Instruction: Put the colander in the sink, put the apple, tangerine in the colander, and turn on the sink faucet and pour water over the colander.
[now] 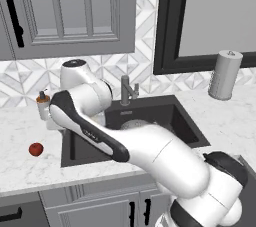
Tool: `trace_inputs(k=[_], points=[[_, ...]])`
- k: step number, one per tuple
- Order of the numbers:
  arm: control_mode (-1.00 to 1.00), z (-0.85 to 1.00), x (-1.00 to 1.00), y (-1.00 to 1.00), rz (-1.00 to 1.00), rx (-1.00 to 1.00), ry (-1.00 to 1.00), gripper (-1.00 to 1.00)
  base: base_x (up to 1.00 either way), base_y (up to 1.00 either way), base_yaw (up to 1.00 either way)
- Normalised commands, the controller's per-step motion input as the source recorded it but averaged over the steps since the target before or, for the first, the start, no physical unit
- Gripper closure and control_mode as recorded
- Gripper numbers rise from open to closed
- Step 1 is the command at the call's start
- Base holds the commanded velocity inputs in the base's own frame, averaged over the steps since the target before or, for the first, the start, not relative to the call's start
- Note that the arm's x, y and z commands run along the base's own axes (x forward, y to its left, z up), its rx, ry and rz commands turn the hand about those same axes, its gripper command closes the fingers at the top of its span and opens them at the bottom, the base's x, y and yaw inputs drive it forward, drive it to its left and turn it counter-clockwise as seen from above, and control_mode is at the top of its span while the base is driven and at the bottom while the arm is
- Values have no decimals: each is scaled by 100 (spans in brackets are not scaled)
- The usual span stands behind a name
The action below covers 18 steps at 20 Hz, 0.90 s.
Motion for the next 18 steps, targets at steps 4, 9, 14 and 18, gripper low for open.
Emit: trace_inputs(k=[4,9,14,18], points=[[-100,-54,36,15,0,-15,5,-100,0,0,0],[-100,-58,21,52,0,-4,-9,-100,0,0,0],[-100,-44,14,36,0,1,-17,-100,0,0,0],[-100,-37,22,16,0,4,-7,-100,0,0,0]])
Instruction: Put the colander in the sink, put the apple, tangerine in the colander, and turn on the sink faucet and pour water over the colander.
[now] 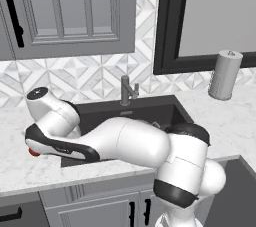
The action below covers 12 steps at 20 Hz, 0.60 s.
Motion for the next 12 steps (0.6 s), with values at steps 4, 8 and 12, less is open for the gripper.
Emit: trace_inputs(k=[4,8,12], points=[[-100,-28,27,18,0,2,-2,-100,0,0,0],[-100,-25,34,40,1,2,-5,-100,0,0,0],[-100,-19,32,44,2,3,-6,-100,0,0,0]])
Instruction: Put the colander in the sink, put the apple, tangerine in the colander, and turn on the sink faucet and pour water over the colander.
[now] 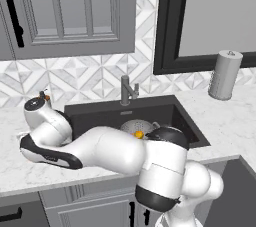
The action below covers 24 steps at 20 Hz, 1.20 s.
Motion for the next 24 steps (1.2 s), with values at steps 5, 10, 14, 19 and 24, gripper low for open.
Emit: trace_inputs(k=[5,10,14,19,24], points=[[-100,-17,29,35,2,2,-5,-100,0,0,0],[-100,-35,24,14,2,0,0,-100,0,0,0],[-100,-30,29,16,1,0,0,-100,0,0,0],[-100,-19,24,31,0,0,-1,-100,0,0,0],[-100,-26,21,23,0,0,0,-100,0,0,0]])
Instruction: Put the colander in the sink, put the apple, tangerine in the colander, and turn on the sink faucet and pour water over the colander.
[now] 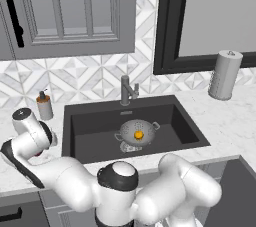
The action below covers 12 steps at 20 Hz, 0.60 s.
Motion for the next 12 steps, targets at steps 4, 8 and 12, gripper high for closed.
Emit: trace_inputs(k=[4,8,12], points=[[-100,-36,27,2,0,0,0,-100,0,0,0],[-100,-33,28,15,0,0,0,-100,0,0,0],[-100,-48,18,19,0,-1,0,-100,0,0,0]])
